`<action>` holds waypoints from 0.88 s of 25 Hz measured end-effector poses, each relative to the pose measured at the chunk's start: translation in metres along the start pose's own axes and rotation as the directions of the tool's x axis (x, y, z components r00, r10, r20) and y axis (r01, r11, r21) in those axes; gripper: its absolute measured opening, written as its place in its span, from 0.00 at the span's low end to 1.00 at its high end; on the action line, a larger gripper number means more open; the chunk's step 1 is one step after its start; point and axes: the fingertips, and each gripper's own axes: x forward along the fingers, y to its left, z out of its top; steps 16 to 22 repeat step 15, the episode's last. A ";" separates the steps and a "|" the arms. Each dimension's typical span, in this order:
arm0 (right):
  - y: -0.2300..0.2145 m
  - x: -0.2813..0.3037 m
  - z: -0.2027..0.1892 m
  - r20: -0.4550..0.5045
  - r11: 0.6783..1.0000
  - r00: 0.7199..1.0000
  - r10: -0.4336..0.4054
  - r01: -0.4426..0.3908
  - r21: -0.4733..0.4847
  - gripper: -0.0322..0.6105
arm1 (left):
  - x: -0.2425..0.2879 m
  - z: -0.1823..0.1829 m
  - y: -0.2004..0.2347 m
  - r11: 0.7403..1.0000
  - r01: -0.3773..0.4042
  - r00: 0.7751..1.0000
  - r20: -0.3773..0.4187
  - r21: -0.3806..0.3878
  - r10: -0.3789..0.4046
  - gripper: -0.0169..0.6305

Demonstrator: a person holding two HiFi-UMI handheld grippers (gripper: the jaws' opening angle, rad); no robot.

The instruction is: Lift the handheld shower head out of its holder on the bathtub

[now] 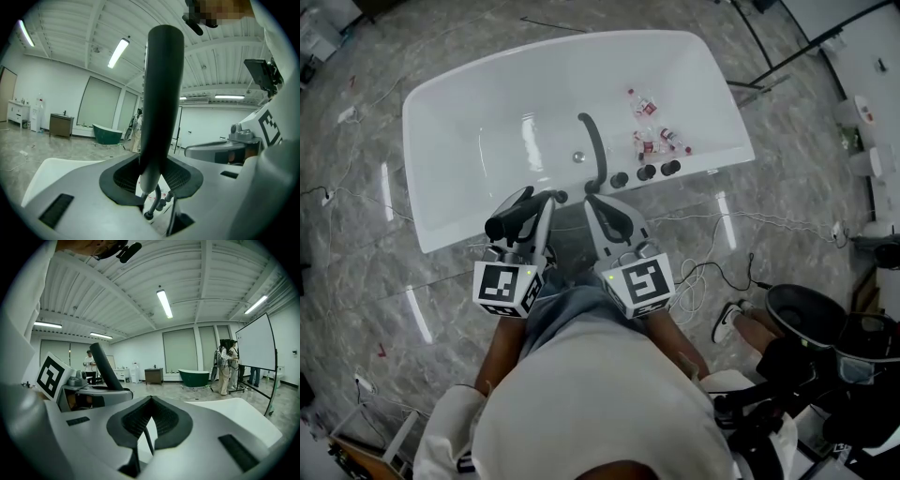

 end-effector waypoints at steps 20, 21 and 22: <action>-0.001 -0.005 0.000 0.017 0.999 0.999 0.030 -0.030 0.013 0.08 | 0.002 -0.007 -0.007 1.000 -0.001 1.000 -0.022 -0.015 0.000 0.26; -0.001 -0.005 0.000 0.017 0.999 0.999 0.030 -0.030 0.013 0.08 | 0.002 -0.007 -0.007 1.000 -0.001 1.000 -0.022 -0.015 0.000 0.26; -0.001 -0.005 0.000 0.017 0.999 0.999 0.030 -0.030 0.013 0.08 | 0.002 -0.007 -0.007 1.000 -0.001 1.000 -0.022 -0.015 0.000 0.26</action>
